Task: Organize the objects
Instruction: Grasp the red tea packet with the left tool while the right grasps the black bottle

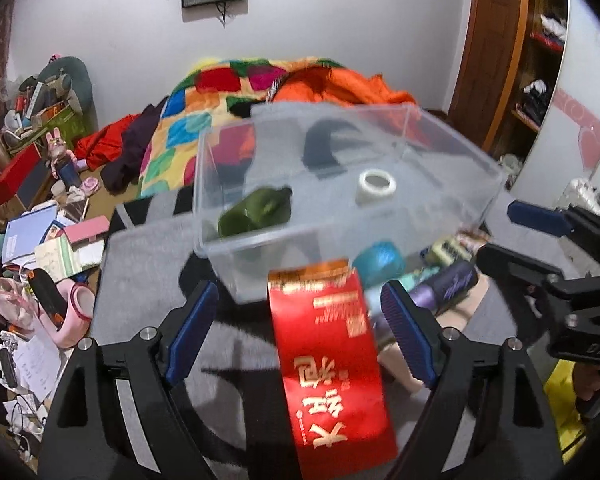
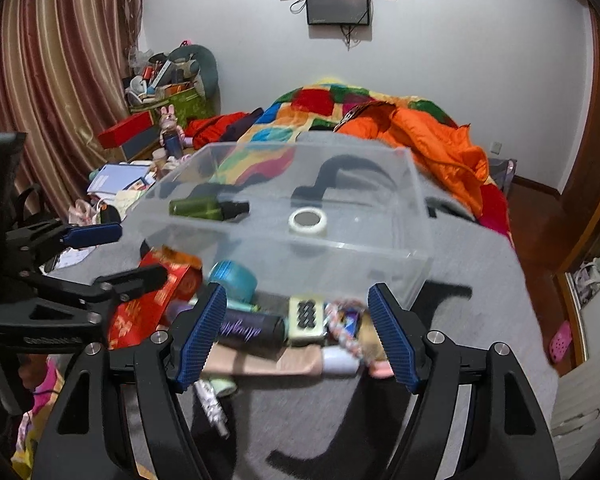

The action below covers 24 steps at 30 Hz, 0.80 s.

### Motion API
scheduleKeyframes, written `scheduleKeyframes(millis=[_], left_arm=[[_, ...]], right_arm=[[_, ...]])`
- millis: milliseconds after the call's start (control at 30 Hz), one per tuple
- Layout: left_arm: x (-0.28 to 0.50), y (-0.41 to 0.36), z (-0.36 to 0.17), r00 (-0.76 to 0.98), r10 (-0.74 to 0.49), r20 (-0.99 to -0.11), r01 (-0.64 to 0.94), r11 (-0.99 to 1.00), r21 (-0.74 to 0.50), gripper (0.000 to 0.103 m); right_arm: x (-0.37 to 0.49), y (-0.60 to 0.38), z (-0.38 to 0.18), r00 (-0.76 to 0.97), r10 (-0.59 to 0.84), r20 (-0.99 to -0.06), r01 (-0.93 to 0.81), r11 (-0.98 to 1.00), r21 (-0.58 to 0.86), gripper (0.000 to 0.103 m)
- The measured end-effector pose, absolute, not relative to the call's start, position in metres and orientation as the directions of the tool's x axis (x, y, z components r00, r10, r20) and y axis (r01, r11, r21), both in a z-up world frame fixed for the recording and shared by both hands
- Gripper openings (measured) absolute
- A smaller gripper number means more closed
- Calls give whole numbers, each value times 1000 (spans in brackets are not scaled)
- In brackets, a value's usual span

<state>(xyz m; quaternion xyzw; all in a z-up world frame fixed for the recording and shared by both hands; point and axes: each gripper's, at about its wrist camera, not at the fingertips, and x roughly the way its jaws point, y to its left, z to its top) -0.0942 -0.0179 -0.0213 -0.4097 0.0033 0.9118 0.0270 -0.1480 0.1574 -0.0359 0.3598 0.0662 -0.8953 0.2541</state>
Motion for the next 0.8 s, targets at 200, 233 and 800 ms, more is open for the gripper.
scheduleKeyframes(millis=[200, 233, 800], left_arm=[[-100, -22, -35, -641, 57, -766, -43, -998, -38, 86], [-102, -23, -36, -641, 59, -765, -40, -998, -43, 87], [-100, -24, -52, -624, 78, -777, -49, -997, -61, 61]], right_arm=[[-141, 150, -48, -582, -414, -700, 524, -849, 67, 73], [-140, 149, -49, -581, -417, -699, 526, -848, 68, 74], [-158, 130, -70, -511, -457, -728, 554, -823, 128, 75]])
